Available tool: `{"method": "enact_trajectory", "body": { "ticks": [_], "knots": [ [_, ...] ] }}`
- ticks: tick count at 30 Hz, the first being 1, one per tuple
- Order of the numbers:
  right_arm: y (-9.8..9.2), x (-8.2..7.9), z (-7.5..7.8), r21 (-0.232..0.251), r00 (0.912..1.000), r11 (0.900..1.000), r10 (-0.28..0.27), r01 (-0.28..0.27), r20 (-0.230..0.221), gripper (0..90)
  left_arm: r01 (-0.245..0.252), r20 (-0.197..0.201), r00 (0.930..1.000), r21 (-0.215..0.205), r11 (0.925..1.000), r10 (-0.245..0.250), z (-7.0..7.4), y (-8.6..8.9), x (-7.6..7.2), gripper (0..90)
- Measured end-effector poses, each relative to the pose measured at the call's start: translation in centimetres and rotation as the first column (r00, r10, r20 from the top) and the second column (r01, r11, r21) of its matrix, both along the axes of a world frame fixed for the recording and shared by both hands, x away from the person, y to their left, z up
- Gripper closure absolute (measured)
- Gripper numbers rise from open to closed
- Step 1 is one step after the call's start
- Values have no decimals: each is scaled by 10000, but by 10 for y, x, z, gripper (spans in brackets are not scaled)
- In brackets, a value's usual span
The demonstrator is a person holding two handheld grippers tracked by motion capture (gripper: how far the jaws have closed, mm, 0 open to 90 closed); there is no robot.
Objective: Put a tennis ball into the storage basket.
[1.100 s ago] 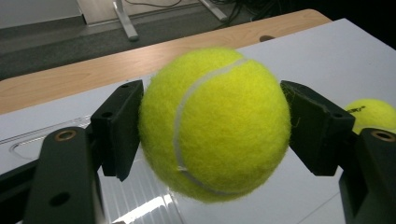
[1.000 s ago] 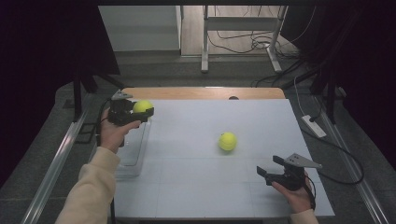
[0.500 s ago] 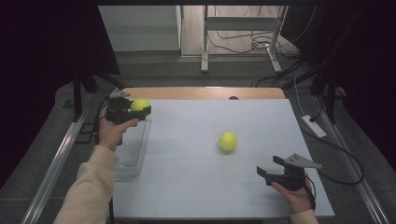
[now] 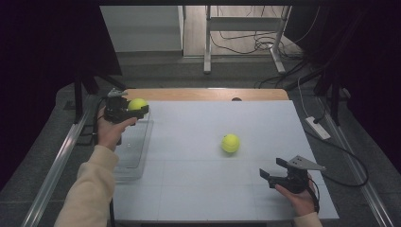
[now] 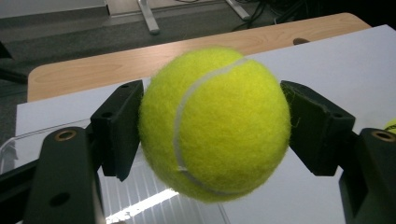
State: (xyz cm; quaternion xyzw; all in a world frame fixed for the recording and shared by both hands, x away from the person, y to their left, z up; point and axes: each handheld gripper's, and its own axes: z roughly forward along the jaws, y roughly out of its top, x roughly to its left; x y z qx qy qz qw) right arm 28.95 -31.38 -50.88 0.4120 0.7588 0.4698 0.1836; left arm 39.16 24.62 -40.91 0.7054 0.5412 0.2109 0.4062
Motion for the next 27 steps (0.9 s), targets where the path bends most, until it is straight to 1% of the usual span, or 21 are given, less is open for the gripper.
{"method": "enact_trajectory", "body": {
  "ticks": [5,8,10,14,18,23,27],
  "knots": [
    [-1,1,-1,-10,10000,10000,-31,31,-22,130,-89,11,10000,84,9999,89,-1,4,6,271],
    [-2,1,-2,-125,10000,9999,-22,21,-44,130,-103,31,9999,89,9999,103,-3,6,8,271],
    [-2,1,-3,-139,10000,9999,-40,39,-55,130,-170,-50,9998,71,9998,170,-7,9,11,271],
    [-2,0,-3,-117,10000,9999,-69,69,-57,130,-365,-152,9992,109,9993,367,-10,16,17,270],
    [-4,0,-3,-116,9999,9999,-97,97,-51,130,-619,-256,9977,50,9981,620,-11,22,21,270],
    [-5,-1,-4,-119,9999,9998,-128,128,-59,130,-931,-338,9950,168,9955,936,-14,26,23,270],
    [-6,-2,-4,-143,9999,9998,-152,152,-46,130,-1028,-399,9938,320,9942,1040,-15,31,22,271]
  ]
}}
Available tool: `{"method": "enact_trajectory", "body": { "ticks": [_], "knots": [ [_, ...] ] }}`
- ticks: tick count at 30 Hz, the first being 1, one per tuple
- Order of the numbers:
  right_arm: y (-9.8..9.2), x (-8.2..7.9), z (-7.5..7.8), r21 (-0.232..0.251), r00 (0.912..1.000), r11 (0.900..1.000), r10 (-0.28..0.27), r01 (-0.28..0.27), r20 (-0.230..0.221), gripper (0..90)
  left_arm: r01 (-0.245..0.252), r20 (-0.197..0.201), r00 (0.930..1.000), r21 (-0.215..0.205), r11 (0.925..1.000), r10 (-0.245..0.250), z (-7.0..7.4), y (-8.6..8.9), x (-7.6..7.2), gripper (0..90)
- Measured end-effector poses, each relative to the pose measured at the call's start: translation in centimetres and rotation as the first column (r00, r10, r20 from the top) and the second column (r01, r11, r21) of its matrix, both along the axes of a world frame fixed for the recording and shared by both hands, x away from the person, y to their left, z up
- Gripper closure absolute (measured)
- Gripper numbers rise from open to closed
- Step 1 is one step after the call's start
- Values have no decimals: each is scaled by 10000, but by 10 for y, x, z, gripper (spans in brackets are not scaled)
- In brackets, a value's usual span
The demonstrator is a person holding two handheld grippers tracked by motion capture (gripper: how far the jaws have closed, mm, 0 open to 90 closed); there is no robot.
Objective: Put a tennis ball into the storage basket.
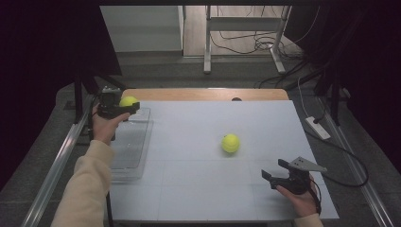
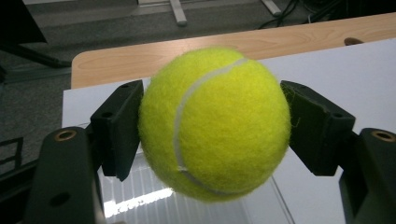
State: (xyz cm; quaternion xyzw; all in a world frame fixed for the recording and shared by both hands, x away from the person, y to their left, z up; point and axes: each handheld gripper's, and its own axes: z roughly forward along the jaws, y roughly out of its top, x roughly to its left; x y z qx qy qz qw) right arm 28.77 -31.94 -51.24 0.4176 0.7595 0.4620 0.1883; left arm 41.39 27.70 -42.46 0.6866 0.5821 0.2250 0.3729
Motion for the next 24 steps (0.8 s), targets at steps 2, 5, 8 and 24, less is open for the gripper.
{"method": "enact_trajectory", "body": {
  "ticks": [2,5,8,24],
  "knots": [
    [0,0,0,-8,10000,10000,-13,13,4,130,-62,-11,10000,-22,10000,62,-1,3,0,270],
    [0,0,0,-21,10000,10000,-14,14,9,130,-91,-67,9999,56,9999,91,-1,6,0,271],
    [0,0,0,-20,10000,10000,-13,13,23,130,-197,-167,9997,16,9998,197,-2,10,0,271],
    [0,1,-1,-60,10000,10000,-14,14,-12,130,-306,-823,9961,287,9991,329,-13,17,7,270]
  ]
}}
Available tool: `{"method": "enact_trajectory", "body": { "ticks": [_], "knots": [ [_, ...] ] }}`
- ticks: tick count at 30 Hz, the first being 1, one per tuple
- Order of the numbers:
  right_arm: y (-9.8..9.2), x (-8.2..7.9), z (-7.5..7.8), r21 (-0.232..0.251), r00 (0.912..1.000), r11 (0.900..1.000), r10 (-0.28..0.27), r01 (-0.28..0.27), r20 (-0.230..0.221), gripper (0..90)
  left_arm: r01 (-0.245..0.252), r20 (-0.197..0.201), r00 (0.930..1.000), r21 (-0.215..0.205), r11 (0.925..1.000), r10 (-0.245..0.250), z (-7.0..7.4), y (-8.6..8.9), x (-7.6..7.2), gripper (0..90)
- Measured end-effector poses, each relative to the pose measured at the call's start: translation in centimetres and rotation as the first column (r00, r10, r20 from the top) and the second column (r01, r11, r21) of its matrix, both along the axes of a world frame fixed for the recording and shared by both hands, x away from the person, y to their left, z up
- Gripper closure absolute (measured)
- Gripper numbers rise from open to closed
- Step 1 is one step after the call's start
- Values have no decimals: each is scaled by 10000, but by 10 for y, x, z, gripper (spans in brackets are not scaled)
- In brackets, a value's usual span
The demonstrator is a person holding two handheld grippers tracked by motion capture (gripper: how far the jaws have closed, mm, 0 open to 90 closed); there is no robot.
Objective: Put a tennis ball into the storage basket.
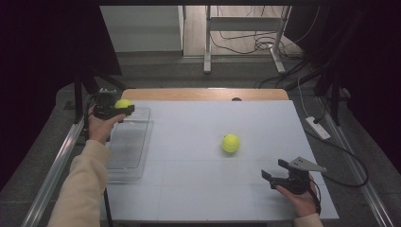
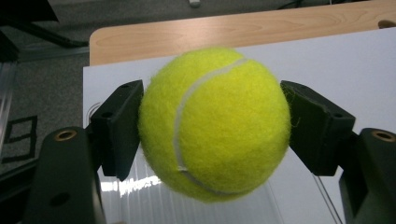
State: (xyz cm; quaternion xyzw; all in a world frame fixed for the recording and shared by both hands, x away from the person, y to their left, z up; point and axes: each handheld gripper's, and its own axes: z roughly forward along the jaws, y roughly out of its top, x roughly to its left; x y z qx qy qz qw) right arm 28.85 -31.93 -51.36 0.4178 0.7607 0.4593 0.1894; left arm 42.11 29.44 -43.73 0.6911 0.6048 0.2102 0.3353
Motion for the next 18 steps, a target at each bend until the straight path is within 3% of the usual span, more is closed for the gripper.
{"method": "enact_trajectory", "body": {
  "ticks": [18],
  "knots": [
    [0,0,-1,-5,10000,10000,10,-10,-39,131,-186,-853,9961,244,9995,206,-19,5,8,269]
  ]
}}
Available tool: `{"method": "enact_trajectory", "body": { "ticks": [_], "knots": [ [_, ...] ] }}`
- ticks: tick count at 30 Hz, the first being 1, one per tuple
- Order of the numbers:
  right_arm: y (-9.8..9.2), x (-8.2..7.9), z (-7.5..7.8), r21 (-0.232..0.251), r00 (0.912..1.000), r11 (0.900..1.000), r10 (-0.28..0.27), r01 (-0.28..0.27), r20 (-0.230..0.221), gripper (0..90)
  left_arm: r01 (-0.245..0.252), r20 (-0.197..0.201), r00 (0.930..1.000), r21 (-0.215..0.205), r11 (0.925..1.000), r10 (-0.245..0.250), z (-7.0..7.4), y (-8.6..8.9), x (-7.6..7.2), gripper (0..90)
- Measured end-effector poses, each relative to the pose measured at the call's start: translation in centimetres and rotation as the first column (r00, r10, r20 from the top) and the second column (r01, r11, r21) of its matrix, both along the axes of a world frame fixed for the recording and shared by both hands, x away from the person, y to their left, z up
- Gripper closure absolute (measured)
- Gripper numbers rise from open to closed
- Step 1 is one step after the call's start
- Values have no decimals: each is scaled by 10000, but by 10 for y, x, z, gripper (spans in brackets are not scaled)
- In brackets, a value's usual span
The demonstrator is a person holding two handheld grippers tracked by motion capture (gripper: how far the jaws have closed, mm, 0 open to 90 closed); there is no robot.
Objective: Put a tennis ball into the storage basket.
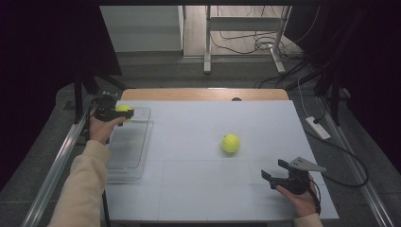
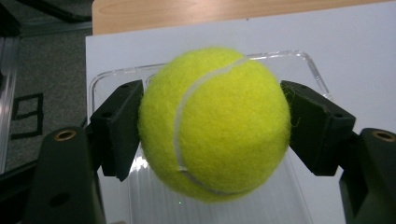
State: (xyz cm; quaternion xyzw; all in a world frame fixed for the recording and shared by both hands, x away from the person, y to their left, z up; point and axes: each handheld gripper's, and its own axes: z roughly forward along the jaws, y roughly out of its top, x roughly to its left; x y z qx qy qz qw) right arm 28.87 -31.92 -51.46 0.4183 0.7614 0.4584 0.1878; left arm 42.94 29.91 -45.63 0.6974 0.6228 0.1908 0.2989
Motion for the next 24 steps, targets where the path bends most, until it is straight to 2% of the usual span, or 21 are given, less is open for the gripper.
{"method": "enact_trajectory", "body": {
  "ticks": [5,8,15,24],
  "knots": [
    [0,0,0,-12,10000,10000,2,-2,-12,130,39,-212,9998,37,10000,-39,-4,1,1,269],
    [0,0,0,-29,10000,10000,-7,7,7,130,110,-517,9986,167,9998,-101,-9,0,3,268],
    [0,0,0,-52,10000,10000,-31,31,-15,130,289,-701,9972,296,9991,-268,-14,-1,5,268],
    [0,0,-1,-76,10000,10000,-30,29,-27,130,273,-902,9957,446,9986,-232,-20,0,2,267]
  ]
}}
